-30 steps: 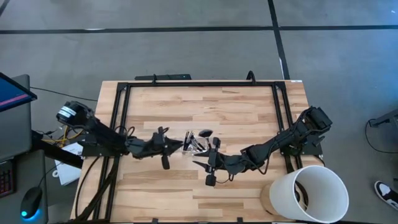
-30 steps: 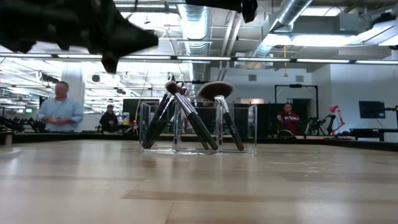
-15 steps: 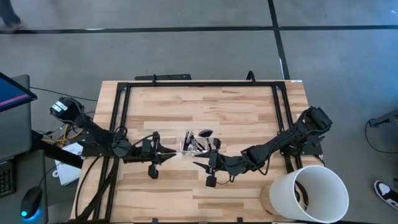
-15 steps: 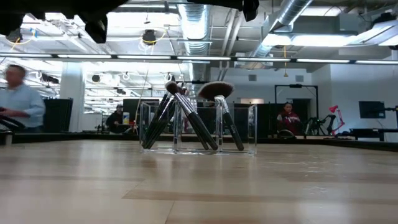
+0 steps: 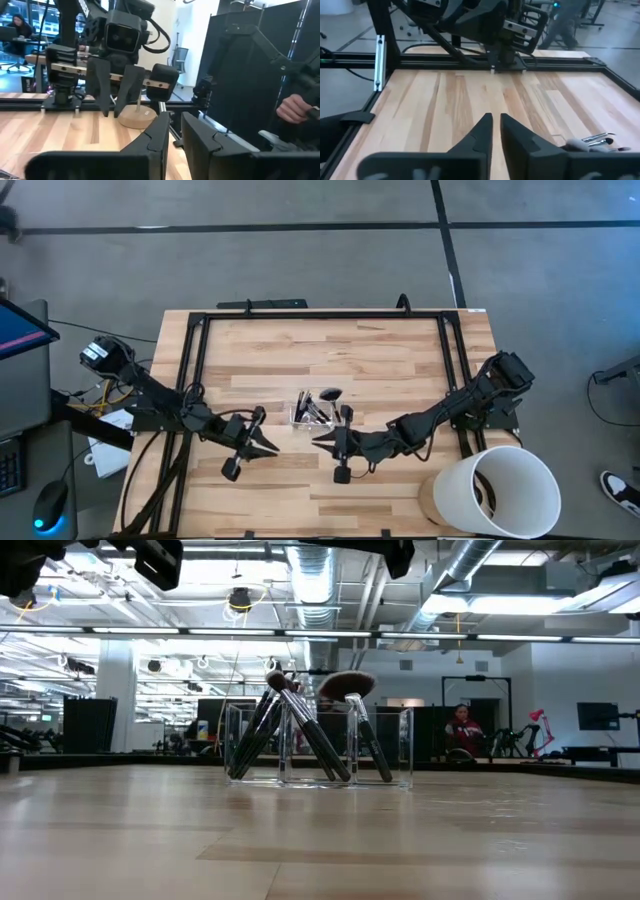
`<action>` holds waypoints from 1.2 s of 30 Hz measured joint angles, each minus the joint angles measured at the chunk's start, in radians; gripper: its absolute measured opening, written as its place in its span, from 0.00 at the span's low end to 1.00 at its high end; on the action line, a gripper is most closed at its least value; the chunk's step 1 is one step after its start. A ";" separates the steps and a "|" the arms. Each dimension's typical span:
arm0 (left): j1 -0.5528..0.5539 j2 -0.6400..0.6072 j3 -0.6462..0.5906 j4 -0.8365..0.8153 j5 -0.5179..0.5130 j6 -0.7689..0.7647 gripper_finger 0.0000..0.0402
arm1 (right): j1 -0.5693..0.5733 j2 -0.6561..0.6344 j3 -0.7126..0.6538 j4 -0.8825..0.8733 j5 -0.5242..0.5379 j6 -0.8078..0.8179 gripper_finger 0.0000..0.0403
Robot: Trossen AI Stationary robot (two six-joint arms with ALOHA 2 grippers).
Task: Put items in baskets/containers
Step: Return to Home Position
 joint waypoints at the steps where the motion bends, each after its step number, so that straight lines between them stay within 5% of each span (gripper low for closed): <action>1: 0.000 0.000 0.000 0.000 0.000 0.000 0.12 | -0.003 0.000 0.000 -0.004 0.000 0.000 0.06; 19: 0.021 0.000 0.012 0.001 -0.048 0.000 0.12 | -0.072 0.000 0.000 -0.026 -0.014 0.017 0.00; 24: 0.134 0.001 0.012 0.000 0.065 -0.029 0.12 | -0.147 0.000 0.000 -0.052 -0.143 0.033 0.00; 36: 0.349 -0.052 0.018 -0.001 0.231 -0.004 0.12 | -0.172 -0.127 -0.001 -0.070 -0.126 -0.051 0.00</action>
